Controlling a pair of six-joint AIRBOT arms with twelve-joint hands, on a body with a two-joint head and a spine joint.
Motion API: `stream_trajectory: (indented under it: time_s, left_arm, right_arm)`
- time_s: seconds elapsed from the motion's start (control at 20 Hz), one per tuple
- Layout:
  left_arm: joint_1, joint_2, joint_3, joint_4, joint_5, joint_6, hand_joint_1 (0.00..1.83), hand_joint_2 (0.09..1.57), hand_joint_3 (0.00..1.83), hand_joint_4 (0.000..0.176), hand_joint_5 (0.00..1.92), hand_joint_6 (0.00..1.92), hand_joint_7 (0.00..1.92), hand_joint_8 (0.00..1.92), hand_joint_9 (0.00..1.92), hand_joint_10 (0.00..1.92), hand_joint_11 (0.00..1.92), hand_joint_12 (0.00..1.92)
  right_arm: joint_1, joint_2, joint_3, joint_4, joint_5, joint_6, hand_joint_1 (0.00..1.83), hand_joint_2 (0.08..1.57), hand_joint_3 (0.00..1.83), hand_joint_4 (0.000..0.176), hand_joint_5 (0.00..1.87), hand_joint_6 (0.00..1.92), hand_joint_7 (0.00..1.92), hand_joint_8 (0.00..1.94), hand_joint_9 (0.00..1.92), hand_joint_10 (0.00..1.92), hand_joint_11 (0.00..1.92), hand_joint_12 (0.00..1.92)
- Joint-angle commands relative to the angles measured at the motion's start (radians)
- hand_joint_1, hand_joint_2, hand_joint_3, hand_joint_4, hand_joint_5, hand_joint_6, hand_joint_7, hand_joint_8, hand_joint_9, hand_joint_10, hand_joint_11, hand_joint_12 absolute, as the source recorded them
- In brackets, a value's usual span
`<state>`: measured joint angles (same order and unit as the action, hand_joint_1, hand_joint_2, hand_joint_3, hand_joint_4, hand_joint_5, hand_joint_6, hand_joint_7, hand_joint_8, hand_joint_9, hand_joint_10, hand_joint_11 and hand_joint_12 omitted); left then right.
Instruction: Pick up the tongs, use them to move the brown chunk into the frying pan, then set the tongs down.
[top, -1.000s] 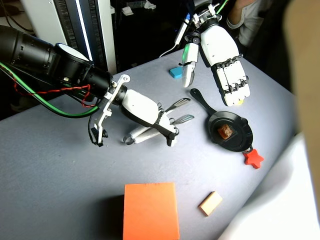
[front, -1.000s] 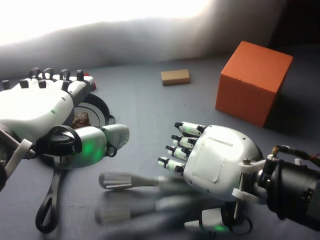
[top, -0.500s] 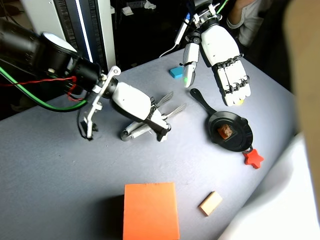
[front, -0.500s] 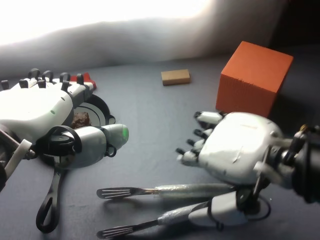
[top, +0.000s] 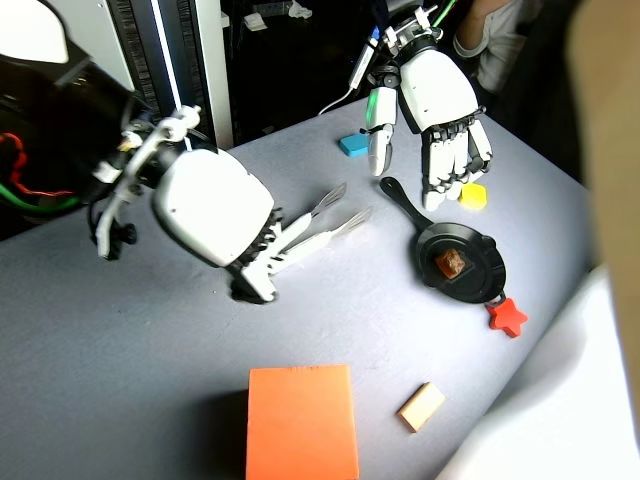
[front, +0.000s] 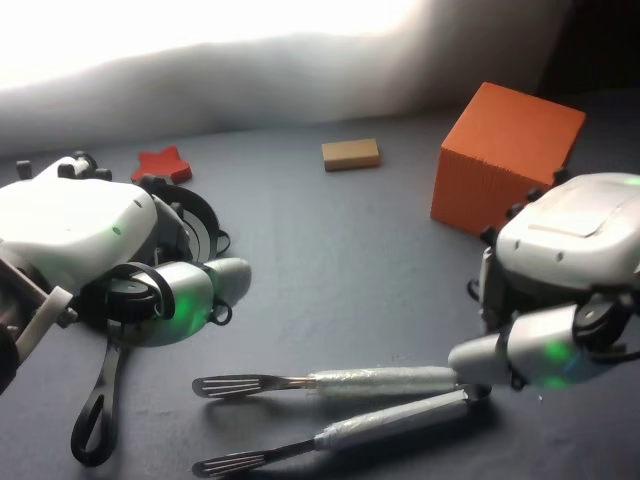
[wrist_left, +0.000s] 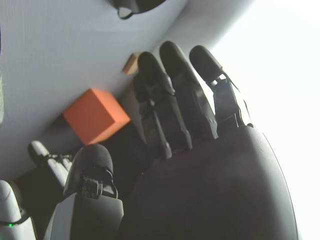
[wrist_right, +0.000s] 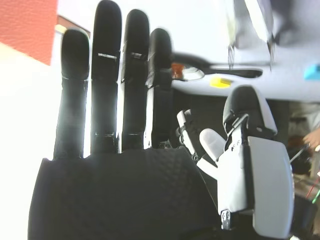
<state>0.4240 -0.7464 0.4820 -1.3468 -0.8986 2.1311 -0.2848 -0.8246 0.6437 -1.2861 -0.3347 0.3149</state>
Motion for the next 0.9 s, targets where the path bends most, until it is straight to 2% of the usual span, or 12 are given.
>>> stream_trajectory:
  time_s: [0.0, 0.05, 0.1, 0.15, 0.2, 0.25, 0.35, 0.5, 0.75, 0.85]
  left_arm:
    - [-0.007, 0.002, 0.002, 0.080, -0.046, 0.007, 0.08, 1.37, 0.01, 0.000, 0.76, 1.16, 0.81, 1.47, 0.66, 1.79, 0.42, 1.91]
    - [-0.007, 0.002, 0.002, 0.091, -0.046, 0.008, 0.09, 1.38, 0.01, 0.000, 0.81, 1.29, 0.89, 1.51, 0.75, 1.87, 0.56, 1.92]
    - [-0.008, 0.002, 0.004, 0.097, -0.046, 0.008, 0.15, 1.40, 0.01, 0.000, 0.85, 1.54, 0.98, 1.54, 0.89, 1.86, 0.73, 1.92]
    - [-0.008, 0.001, 0.006, 0.098, -0.046, 0.008, 0.21, 1.41, 0.01, 0.000, 0.87, 1.67, 1.03, 1.58, 0.98, 1.87, 0.86, 1.92]
    - [-0.007, 0.001, 0.006, 0.098, -0.046, 0.008, 0.31, 1.43, 0.01, 0.000, 0.90, 1.67, 1.09, 1.67, 1.09, 1.91, 1.02, 1.92]
    - [-0.006, 0.001, 0.006, 0.100, -0.046, 0.008, 0.38, 1.44, 0.01, 0.000, 0.93, 1.67, 1.12, 1.71, 1.13, 1.92, 1.07, 1.92]
    - [-0.005, 0.001, 0.006, 0.102, -0.046, 0.008, 0.51, 1.45, 0.01, 0.000, 0.96, 1.73, 1.12, 1.80, 1.16, 1.92, 1.12, 1.92]
    - [-0.010, -0.003, 0.007, 0.103, -0.046, 0.008, 0.52, 1.47, 0.01, 0.000, 0.96, 1.78, 1.14, 1.85, 1.17, 1.92, 1.16, 1.92]
    - [-0.012, -0.005, 0.003, 0.103, -0.048, 0.008, 0.53, 1.47, 0.01, 0.000, 0.96, 1.84, 1.13, 1.88, 1.17, 1.92, 1.17, 1.92]
    - [-0.012, -0.008, 0.002, 0.103, -0.054, 0.008, 0.52, 1.48, 0.01, 0.000, 0.96, 1.86, 1.11, 1.91, 1.16, 1.92, 1.15, 1.92]
  right_arm:
    - [0.013, 0.014, -0.005, -0.026, 0.023, -0.009, 0.19, 1.32, 0.00, 0.000, 1.15, 0.50, 1.31, 0.56, 1.03, 1.54, 0.79, 1.92]
    - [0.023, 0.033, -0.017, -0.026, 0.018, -0.035, 0.24, 1.34, 0.00, 0.000, 1.10, 0.75, 1.24, 0.94, 1.07, 1.69, 0.92, 1.92]
    - [0.035, 0.058, -0.039, -0.026, 0.008, -0.067, 0.32, 1.36, 0.01, 0.000, 1.04, 1.19, 1.21, 1.28, 1.12, 1.83, 1.03, 1.92]
    - [0.047, 0.080, -0.059, -0.026, 0.008, -0.090, 0.41, 1.38, 0.01, 0.000, 1.02, 1.41, 1.21, 1.47, 1.15, 1.90, 1.09, 1.92]
    - [0.058, 0.097, -0.075, -0.026, 0.007, -0.101, 0.50, 1.41, 0.02, 0.000, 1.10, 1.62, 1.26, 1.71, 1.26, 1.92, 1.19, 1.92]
    - [0.071, 0.112, -0.087, -0.026, 0.007, -0.102, 0.58, 1.41, 0.01, 0.000, 1.12, 1.71, 1.27, 1.81, 1.30, 1.92, 1.25, 1.92]
    - [0.085, 0.123, -0.095, -0.026, 0.007, -0.103, 0.68, 1.42, 0.01, 0.000, 1.07, 1.69, 1.26, 1.83, 1.30, 1.92, 1.30, 1.92]
    - [0.097, 0.116, -0.094, -0.026, -0.002, -0.144, 0.73, 1.44, 0.02, 0.000, 1.09, 1.87, 1.27, 1.92, 1.33, 1.92, 1.32, 1.92]
    - [0.096, 0.107, -0.086, -0.026, 0.094, -0.150, 0.72, 1.45, 0.02, 0.000, 1.07, 1.86, 1.24, 1.93, 1.30, 1.92, 1.30, 1.92]
    - [0.101, 0.100, -0.086, -0.030, 0.074, -0.182, 0.72, 1.46, 0.02, 0.000, 1.08, 1.86, 1.24, 1.93, 1.30, 1.92, 1.29, 1.92]
